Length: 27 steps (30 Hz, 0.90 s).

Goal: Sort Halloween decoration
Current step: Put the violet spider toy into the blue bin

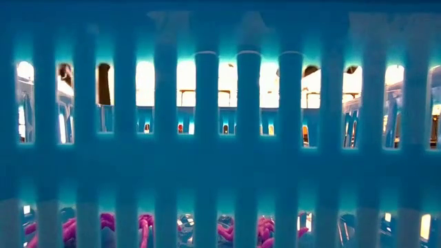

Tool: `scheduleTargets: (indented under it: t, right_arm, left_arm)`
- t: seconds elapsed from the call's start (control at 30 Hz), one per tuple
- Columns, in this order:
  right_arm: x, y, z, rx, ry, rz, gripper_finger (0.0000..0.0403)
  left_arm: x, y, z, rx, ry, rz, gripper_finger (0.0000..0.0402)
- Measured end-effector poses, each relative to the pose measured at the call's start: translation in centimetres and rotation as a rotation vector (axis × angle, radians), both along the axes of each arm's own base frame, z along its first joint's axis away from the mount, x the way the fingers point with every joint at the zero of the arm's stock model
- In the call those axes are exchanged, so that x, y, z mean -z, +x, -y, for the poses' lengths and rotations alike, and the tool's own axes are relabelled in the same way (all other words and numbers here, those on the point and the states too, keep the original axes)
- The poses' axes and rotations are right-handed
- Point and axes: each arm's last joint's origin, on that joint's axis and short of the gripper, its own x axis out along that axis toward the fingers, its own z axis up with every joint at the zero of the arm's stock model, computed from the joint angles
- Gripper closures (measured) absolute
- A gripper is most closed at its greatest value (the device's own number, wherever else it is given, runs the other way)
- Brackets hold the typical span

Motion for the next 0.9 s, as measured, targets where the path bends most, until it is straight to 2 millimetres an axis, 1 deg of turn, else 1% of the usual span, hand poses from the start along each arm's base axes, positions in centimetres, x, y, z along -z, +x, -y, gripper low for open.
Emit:
scheduleTargets:
  t: [0.07, 0.23, 0.43, 0.5, 0.57, 0.73, 0.9]
  right_arm:
    - [0.0, 0.0, 0.0, 0.000, 0.001, 0.001, 0.0324]
    - [0.0, 0.0, 0.0, 0.000, 0.002, 0.004, 0.0324]
    - [-0.2, 0.2, -0.1, -0.001, 0.011, 0.025, 0.0324]
    - [-0.2, 0.2, -0.1, 0.000, 0.011, 0.026, 0.0324]
    - [-0.2, 0.2, -0.1, 0.000, 0.014, 0.031, 0.0324]
    - [-0.2, 0.3, -0.1, 0.000, 0.014, 0.032, 0.0324]
    - [-0.2, 0.3, -0.1, 0.000, 0.015, 0.034, 0.0324]
  left_arm:
    - [0.8, -1.2, -1.6, -0.062, 0.005, -0.011, 0.0182]
    - [2.4, -3.6, -5.4, -0.210, -0.001, 0.017, 0.0185]
    - [2.3, -6.0, -9.5, -0.427, 0.113, 0.029, 0.0201]
    - [2.1, -6.3, -10.7, -0.476, 0.166, 0.028, 0.0206]
    - [2.0, -6.7, -11.7, -0.516, 0.180, 0.026, 0.0209]
    - [2.2, -7.3, -14.3, -0.609, 0.151, -0.005, 0.0215]
    - [2.6, -8.1, -16.1, -0.653, 0.062, -0.049, 0.0215]
